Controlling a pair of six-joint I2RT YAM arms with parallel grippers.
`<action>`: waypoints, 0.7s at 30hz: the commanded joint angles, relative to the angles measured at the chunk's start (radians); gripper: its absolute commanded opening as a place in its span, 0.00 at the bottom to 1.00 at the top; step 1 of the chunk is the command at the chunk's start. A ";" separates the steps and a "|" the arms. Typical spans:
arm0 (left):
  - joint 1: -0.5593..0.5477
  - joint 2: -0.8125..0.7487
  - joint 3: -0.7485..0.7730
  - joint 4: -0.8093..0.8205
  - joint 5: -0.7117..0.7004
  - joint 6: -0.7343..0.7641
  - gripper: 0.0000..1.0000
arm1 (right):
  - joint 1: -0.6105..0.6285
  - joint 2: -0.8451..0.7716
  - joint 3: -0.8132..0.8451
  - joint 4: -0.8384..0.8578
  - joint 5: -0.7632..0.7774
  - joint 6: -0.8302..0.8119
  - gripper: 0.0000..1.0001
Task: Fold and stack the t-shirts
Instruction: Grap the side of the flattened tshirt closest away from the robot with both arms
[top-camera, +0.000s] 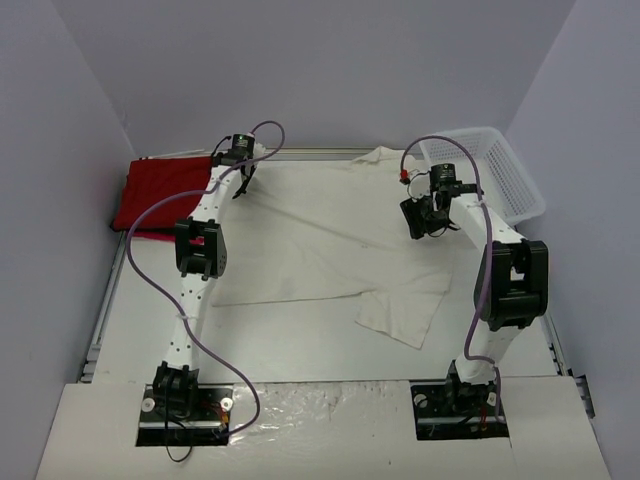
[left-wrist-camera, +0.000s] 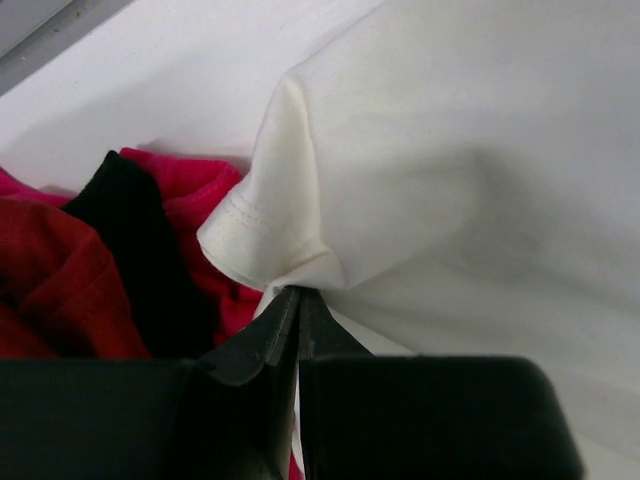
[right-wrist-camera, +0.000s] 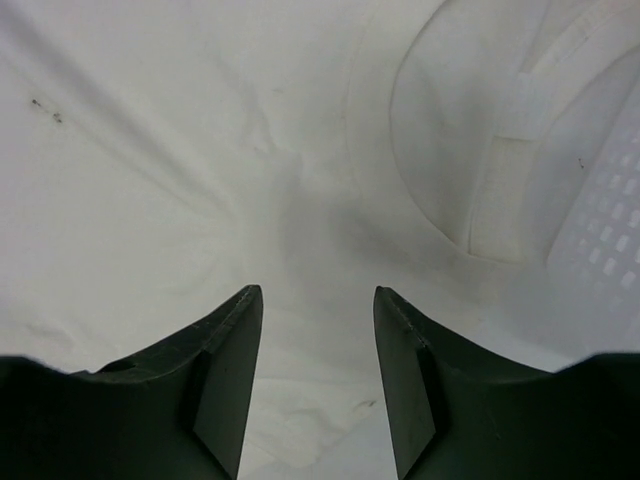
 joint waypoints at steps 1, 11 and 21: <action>0.004 0.011 0.055 0.031 -0.066 0.045 0.02 | 0.008 -0.054 -0.029 -0.056 -0.002 -0.009 0.44; 0.006 0.053 0.090 0.074 -0.080 0.065 0.02 | -0.021 -0.051 -0.060 -0.058 -0.005 -0.007 0.43; -0.011 -0.241 -0.085 0.100 -0.075 0.007 0.02 | -0.032 -0.006 -0.070 -0.052 -0.044 -0.024 0.41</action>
